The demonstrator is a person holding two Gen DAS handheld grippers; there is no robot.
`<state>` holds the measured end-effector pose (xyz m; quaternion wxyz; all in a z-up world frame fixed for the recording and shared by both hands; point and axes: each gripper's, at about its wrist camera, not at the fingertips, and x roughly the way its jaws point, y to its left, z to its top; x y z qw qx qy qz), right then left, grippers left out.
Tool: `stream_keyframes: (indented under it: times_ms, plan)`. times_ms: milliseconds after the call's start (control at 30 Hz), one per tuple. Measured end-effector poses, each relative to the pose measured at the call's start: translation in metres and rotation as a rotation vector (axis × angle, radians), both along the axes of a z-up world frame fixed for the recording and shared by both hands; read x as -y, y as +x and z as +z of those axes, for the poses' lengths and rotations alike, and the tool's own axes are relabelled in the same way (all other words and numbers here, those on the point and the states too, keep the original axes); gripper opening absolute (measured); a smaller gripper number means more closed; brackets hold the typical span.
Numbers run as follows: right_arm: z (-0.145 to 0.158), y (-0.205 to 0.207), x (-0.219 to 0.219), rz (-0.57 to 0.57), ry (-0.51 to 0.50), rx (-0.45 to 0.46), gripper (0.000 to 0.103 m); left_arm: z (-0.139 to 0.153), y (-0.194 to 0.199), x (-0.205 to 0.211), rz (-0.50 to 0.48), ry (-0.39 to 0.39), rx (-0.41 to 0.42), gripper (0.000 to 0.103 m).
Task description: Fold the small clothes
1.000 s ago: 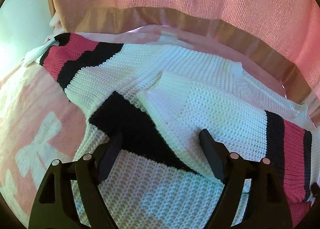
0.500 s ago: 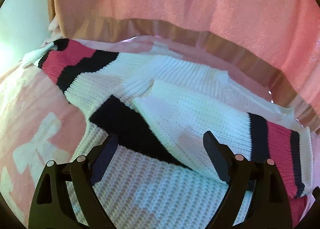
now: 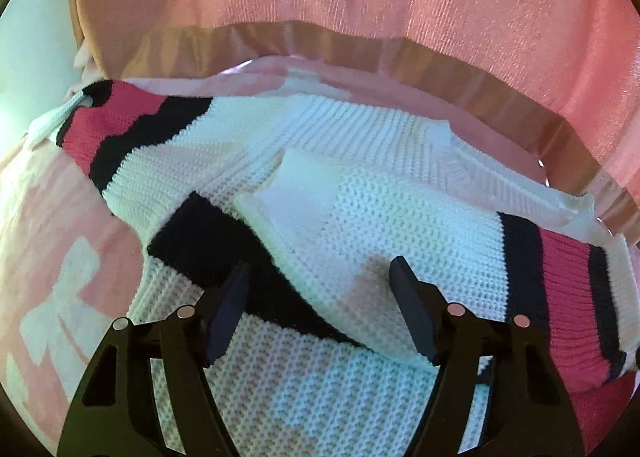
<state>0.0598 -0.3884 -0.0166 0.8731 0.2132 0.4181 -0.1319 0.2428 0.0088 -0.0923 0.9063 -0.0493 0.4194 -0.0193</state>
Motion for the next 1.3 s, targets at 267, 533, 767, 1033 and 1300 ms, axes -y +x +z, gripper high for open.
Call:
stream_keyframes:
  times_ms: [267, 533, 767, 1033, 1300]
  plan:
    - [0.019, -0.003, -0.032, -0.012, -0.085, 0.066, 0.008, 0.006, -0.010, -0.004, 0.019, 0.014, 0.026, 0.071]
    - [-0.004, 0.008, -0.029, -0.024, -0.067, -0.017, 0.010, 0.006, -0.015, -0.006, 0.028, 0.058, 0.022, 0.072]
    - [0.013, 0.024, -0.051, 0.067, -0.151, 0.069, 0.012, 0.005, -0.013, -0.003, 0.034, 0.075, 0.016, 0.074]
    - [0.012, 0.007, -0.049, 0.037, -0.135, 0.050, 0.013, 0.015, -0.017, -0.026, 0.090, 0.000, 0.050, 0.074]
    - [0.035, -0.011, -0.102, 0.187, -0.153, 0.159, 0.019, 0.068, 0.023, -0.216, 0.498, -0.337, 0.068, 0.085]
